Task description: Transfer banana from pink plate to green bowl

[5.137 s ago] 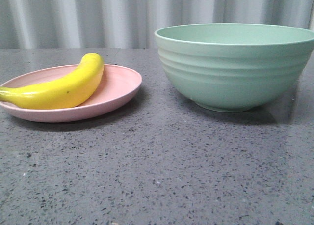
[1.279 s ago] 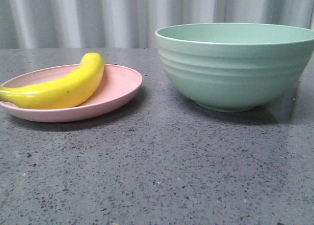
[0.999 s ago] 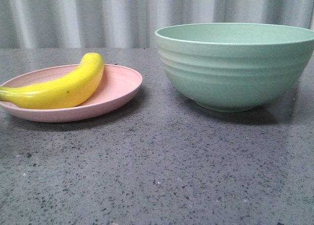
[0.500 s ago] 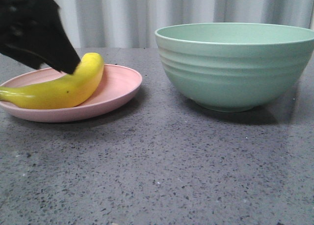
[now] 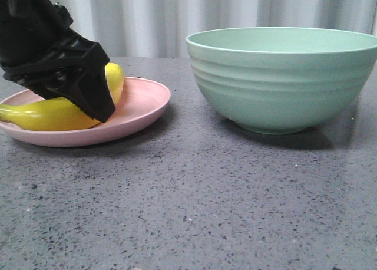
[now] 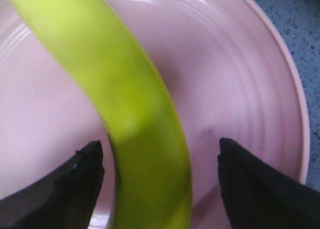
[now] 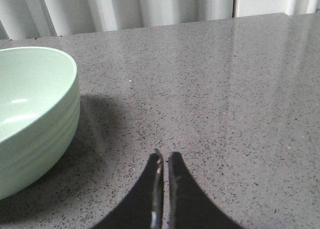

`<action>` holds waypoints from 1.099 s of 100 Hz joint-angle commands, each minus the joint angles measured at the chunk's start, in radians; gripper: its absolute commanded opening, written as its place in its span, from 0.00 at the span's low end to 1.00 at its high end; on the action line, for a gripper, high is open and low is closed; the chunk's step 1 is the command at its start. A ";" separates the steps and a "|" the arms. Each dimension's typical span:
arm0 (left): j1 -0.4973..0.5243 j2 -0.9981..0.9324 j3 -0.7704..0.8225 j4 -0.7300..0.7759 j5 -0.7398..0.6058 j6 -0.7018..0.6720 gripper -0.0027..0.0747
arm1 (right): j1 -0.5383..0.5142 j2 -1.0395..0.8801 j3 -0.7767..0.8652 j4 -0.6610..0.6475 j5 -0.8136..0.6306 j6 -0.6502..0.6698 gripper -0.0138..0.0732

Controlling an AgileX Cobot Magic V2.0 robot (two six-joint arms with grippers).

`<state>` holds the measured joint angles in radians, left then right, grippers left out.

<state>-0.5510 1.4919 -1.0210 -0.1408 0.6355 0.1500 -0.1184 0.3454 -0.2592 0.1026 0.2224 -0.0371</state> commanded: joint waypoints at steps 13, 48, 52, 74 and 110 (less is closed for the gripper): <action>-0.007 -0.033 -0.035 0.001 -0.027 -0.001 0.60 | -0.006 0.014 -0.031 -0.001 -0.081 -0.004 0.09; -0.007 -0.033 -0.035 0.002 -0.022 -0.001 0.34 | -0.006 0.014 -0.031 -0.001 -0.081 -0.004 0.09; -0.007 -0.033 -0.035 0.002 -0.022 -0.001 0.31 | -0.006 0.014 -0.031 -0.001 -0.081 -0.004 0.09; -0.007 -0.035 -0.043 0.002 -0.014 -0.001 0.26 | -0.002 0.014 -0.031 -0.001 -0.079 -0.004 0.09; -0.047 -0.091 -0.188 -0.009 0.090 0.002 0.26 | 0.137 0.052 -0.218 -0.036 0.179 -0.018 0.09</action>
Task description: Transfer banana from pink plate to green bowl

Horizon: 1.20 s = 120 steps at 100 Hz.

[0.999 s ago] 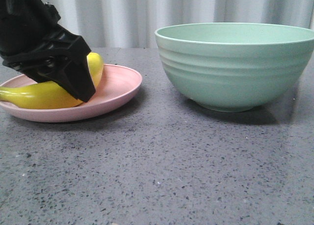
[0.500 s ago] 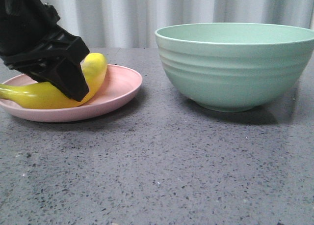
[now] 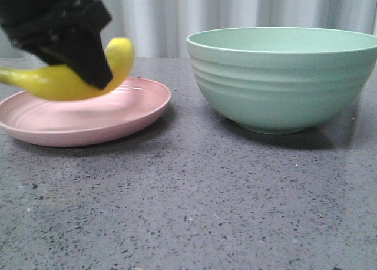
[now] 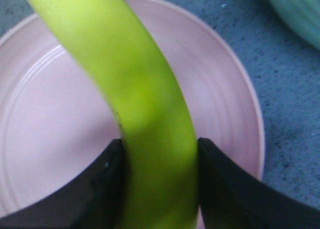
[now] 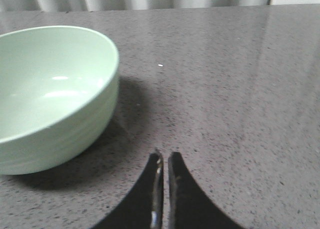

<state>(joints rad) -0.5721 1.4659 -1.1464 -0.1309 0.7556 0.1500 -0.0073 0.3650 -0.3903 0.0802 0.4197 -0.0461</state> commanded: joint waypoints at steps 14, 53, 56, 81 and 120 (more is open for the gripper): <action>-0.097 -0.097 -0.105 -0.023 -0.026 0.002 0.26 | 0.086 0.114 -0.221 -0.009 0.085 -0.009 0.12; -0.297 -0.100 -0.128 -0.072 -0.002 0.002 0.26 | 0.334 0.522 -0.614 0.162 0.206 0.010 0.67; -0.307 -0.100 -0.128 -0.075 -0.002 0.002 0.26 | 0.346 0.554 -0.630 0.169 0.206 0.010 0.67; -0.335 -0.100 -0.128 -0.103 -0.009 0.002 0.26 | 0.404 0.816 -0.781 0.319 0.224 0.010 0.67; -0.335 -0.100 -0.128 -0.103 -0.009 0.002 0.26 | 0.404 0.992 -0.834 0.417 0.223 0.010 0.67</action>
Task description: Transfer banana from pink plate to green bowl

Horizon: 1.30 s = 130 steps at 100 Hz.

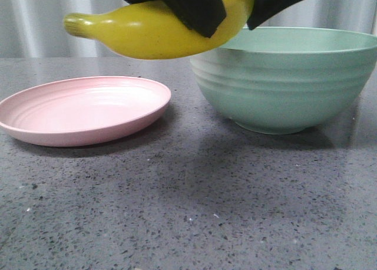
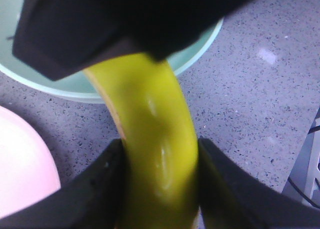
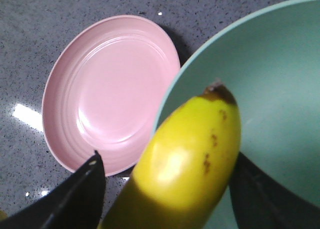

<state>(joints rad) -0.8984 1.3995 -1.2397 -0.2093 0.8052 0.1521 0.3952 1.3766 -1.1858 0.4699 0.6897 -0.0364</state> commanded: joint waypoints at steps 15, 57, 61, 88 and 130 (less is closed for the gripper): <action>-0.008 -0.033 -0.035 -0.025 -0.072 0.000 0.26 | 0.001 -0.019 -0.038 0.027 -0.049 0.000 0.63; -0.003 -0.035 -0.039 -0.005 -0.108 0.000 0.48 | 0.001 -0.019 -0.038 0.028 -0.059 0.000 0.16; 0.002 -0.039 -0.051 0.009 -0.098 0.000 0.49 | 0.001 -0.022 -0.038 0.030 -0.059 0.000 0.15; 0.023 -0.090 -0.143 0.027 -0.081 0.000 0.49 | -0.032 -0.025 -0.111 0.051 -0.014 0.000 0.15; 0.023 -0.109 -0.158 0.027 -0.071 0.000 0.49 | -0.278 -0.012 -0.223 0.017 -0.051 -0.012 0.15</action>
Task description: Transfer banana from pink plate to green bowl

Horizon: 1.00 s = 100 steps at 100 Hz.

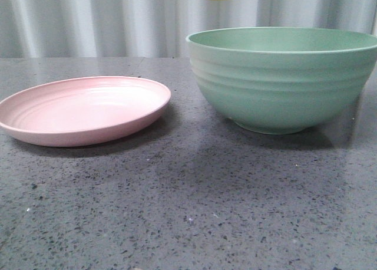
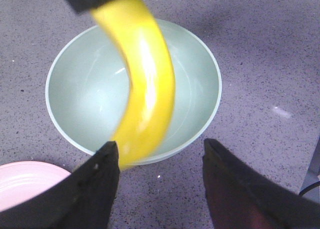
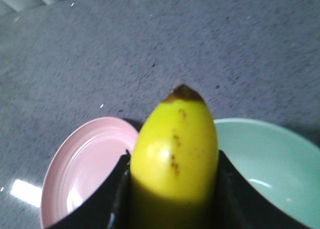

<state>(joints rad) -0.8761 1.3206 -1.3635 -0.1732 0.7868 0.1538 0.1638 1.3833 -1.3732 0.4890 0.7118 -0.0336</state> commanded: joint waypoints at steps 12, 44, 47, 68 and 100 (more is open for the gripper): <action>0.001 -0.030 -0.034 -0.010 -0.053 -0.002 0.49 | -0.069 0.020 -0.034 -0.063 -0.068 -0.015 0.15; 0.001 -0.030 -0.034 -0.014 -0.053 -0.002 0.49 | -0.035 0.119 -0.034 -0.070 -0.030 -0.017 0.48; 0.001 -0.030 -0.034 -0.014 -0.053 -0.002 0.49 | -0.032 0.119 -0.034 -0.070 -0.030 -0.017 0.53; 0.001 -0.030 -0.034 -0.018 -0.053 -0.002 0.49 | -0.027 0.119 -0.036 -0.072 -0.030 -0.017 0.62; 0.001 -0.030 -0.034 -0.029 -0.053 -0.002 0.48 | -0.027 0.033 -0.036 -0.173 -0.027 -0.017 0.60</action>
<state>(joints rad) -0.8761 1.3206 -1.3635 -0.1813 0.7941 0.1538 0.1366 1.4964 -1.3729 0.3421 0.7318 -0.0453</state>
